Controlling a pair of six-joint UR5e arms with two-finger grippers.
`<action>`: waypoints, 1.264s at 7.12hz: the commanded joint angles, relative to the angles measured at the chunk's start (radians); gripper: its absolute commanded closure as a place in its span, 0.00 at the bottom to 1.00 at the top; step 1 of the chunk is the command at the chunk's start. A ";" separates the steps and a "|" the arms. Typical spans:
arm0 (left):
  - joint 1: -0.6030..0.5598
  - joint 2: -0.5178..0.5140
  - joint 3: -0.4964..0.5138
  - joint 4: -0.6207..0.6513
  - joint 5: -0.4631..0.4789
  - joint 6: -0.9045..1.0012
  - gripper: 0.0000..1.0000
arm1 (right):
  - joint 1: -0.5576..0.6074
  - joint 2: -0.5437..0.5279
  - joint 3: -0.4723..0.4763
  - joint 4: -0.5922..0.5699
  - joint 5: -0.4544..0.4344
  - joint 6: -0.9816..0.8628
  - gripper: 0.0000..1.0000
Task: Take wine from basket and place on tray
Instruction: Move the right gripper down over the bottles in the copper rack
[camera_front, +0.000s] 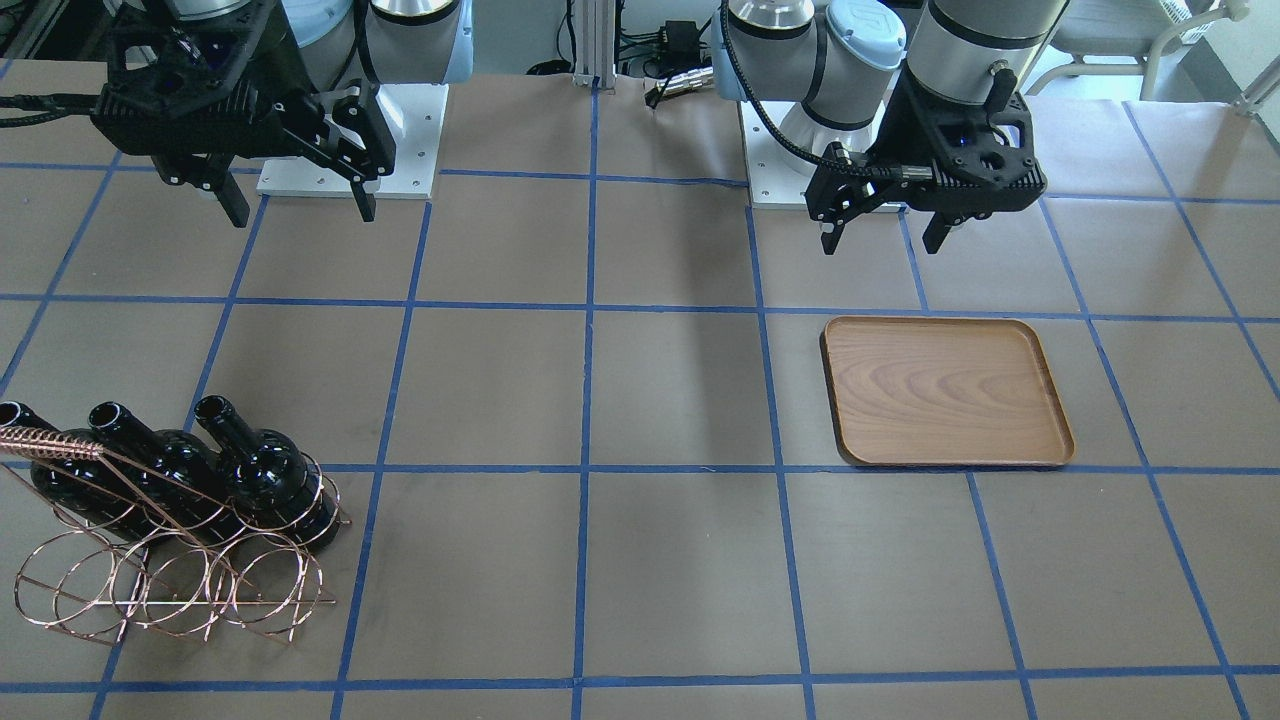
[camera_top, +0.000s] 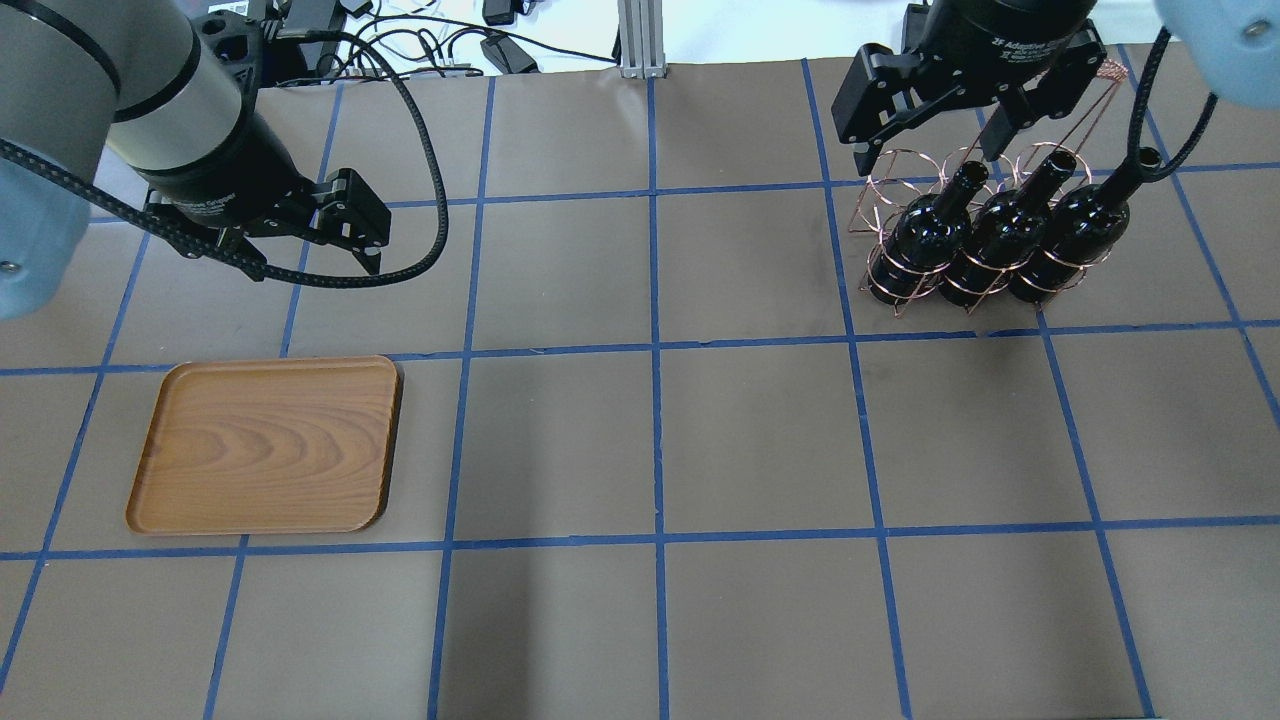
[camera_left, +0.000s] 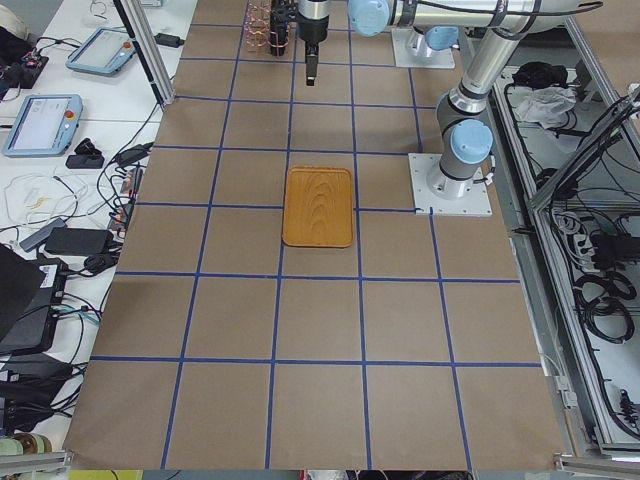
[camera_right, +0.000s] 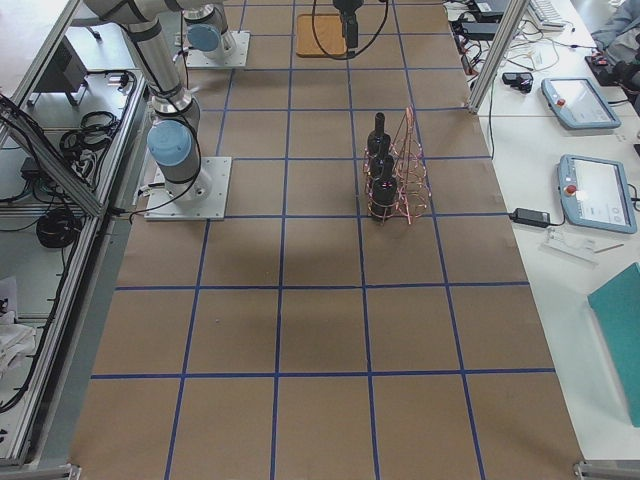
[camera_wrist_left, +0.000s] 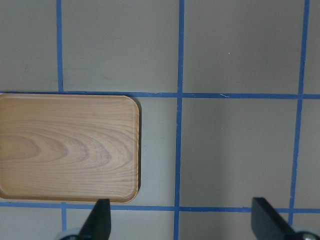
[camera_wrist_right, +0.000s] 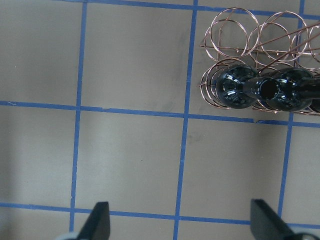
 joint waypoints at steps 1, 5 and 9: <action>0.001 0.003 -0.002 -0.014 0.000 -0.001 0.00 | 0.000 -0.002 0.007 0.000 -0.006 0.009 0.01; 0.001 0.003 -0.002 -0.016 0.000 -0.001 0.00 | -0.004 0.002 0.008 -0.005 -0.003 -0.008 0.00; 0.001 0.003 -0.002 -0.016 0.000 -0.001 0.00 | -0.272 0.048 0.037 -0.017 0.010 -0.297 0.01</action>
